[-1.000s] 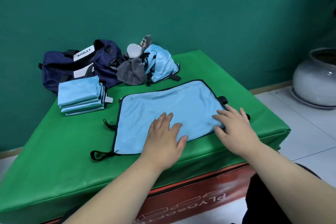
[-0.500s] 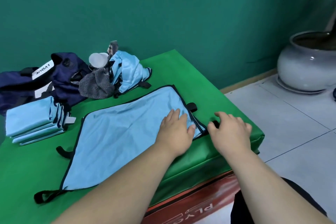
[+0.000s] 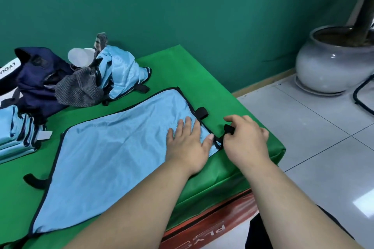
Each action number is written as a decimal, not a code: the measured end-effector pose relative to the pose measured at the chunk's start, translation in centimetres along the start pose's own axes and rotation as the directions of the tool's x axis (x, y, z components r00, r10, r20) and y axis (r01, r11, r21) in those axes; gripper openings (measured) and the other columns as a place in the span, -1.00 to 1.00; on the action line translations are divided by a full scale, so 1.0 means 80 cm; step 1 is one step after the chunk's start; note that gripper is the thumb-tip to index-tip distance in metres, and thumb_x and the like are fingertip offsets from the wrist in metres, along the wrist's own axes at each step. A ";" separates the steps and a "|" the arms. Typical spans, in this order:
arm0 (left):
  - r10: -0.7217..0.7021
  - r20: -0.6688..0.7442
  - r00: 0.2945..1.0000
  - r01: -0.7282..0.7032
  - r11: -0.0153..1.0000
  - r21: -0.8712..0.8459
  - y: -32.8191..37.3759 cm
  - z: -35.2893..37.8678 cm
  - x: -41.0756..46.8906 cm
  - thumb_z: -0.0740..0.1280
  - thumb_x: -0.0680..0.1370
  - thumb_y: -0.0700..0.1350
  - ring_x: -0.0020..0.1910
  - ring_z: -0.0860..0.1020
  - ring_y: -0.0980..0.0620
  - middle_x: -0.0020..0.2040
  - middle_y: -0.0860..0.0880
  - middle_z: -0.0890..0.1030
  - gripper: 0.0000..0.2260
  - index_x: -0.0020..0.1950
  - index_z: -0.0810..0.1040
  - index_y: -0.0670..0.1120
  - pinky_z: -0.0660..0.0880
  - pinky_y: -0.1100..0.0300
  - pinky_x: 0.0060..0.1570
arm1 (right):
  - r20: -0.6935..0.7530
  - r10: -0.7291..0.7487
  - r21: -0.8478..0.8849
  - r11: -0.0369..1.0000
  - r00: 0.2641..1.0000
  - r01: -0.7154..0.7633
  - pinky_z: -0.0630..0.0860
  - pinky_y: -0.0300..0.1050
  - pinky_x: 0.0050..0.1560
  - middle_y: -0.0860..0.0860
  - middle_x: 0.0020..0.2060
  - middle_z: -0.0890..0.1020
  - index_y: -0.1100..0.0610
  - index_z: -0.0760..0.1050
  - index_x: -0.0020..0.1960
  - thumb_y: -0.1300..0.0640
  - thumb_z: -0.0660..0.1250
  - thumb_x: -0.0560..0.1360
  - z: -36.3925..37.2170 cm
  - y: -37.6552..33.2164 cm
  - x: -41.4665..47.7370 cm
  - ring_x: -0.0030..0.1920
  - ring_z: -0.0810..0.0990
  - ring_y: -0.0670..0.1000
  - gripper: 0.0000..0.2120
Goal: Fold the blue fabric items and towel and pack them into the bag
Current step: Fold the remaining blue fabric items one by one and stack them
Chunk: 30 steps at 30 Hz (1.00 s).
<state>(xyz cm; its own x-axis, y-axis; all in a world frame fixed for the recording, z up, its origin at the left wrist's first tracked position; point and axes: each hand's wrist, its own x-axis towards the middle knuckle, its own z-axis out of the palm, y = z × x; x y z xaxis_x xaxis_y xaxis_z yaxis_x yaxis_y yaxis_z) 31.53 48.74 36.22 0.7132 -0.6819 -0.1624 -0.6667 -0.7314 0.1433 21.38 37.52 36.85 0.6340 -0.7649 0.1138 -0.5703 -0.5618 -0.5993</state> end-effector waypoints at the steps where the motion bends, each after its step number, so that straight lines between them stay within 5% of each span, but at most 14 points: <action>1: -0.010 0.021 1.000 0.009 1.000 0.008 0.001 -0.002 0.003 -0.11 0.63 0.30 0.60 -0.21 -0.02 0.63 -0.02 -0.16 -0.35 0.63 -0.11 0.01 -0.21 -0.13 0.54 | 0.009 0.011 0.004 1.000 1.000 -0.011 0.13 0.09 0.39 -0.04 0.19 0.49 -0.11 0.48 0.33 0.20 0.30 0.42 -0.002 -0.001 0.003 0.28 0.44 0.03 -0.49; 4: -0.022 0.028 0.999 0.022 1.000 0.016 0.004 -0.012 0.013 -0.04 0.60 0.33 0.59 -0.11 -0.05 0.63 -0.05 -0.03 -0.31 0.62 -0.04 0.00 -0.14 -0.15 0.53 | 0.008 0.020 0.077 0.997 1.000 -0.020 0.16 0.09 0.45 -0.03 0.27 0.41 -0.09 0.47 0.34 0.22 0.31 0.37 -0.008 -0.005 0.022 0.34 0.37 0.06 -0.44; 10: -0.012 -0.099 0.995 0.015 0.999 0.031 0.002 0.001 0.008 -0.05 0.58 0.35 0.58 -0.07 -0.04 0.61 -0.03 0.02 -0.29 0.62 -0.03 -0.02 -0.15 -0.15 0.53 | 0.152 -0.234 0.152 0.965 0.960 0.211 0.35 -0.01 0.39 -0.04 0.31 0.51 -0.03 0.54 0.31 0.19 0.29 0.52 0.002 -0.012 0.080 0.36 0.43 0.03 -0.62; 18: 0.008 -0.099 0.995 -0.006 1.000 0.023 -0.001 0.007 0.011 -0.10 0.58 0.36 0.59 -0.24 0.01 0.63 0.01 -0.18 -0.26 0.63 -0.15 -0.04 -0.22 -0.17 0.53 | 0.377 -0.266 -0.058 0.949 0.887 0.309 -0.06 0.28 0.53 -0.03 0.48 0.32 -0.23 0.48 0.31 -0.07 0.23 0.61 0.027 -0.030 0.126 0.53 0.16 0.07 -0.72; 24: 0.021 -0.121 0.992 -0.016 0.999 0.040 -0.005 0.012 0.012 -0.32 0.42 0.39 0.59 -0.24 0.01 0.63 0.02 -0.18 -0.17 0.62 -0.18 0.00 -0.21 -0.16 0.53 | 0.340 -0.265 -0.066 0.950 0.902 0.304 -0.02 0.23 0.52 -0.05 0.37 0.40 -0.15 0.44 -0.06 -0.09 0.28 0.58 0.031 -0.024 0.135 0.48 0.21 0.06 -0.94; 30: 0.044 -0.129 0.991 -0.039 0.999 0.034 -0.006 0.014 0.013 -0.27 0.47 0.38 0.59 -0.25 0.04 0.63 0.06 -0.20 -0.25 0.62 -0.20 0.09 -0.22 -0.15 0.53 | 0.251 -0.243 -0.108 0.955 0.937 0.277 0.12 0.14 0.50 -0.01 0.43 0.38 -0.10 0.47 -0.01 -0.07 0.27 0.59 0.035 -0.021 0.138 0.48 0.22 0.10 -0.93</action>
<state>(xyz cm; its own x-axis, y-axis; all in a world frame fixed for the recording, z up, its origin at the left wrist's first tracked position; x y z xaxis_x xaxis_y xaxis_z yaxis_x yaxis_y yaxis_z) 32.36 48.41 34.88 0.7055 -0.7081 -0.0283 -0.7013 -0.7033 0.1160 30.78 30.87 36.89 0.8638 -0.5010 0.0532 -0.4257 -0.7822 -0.4549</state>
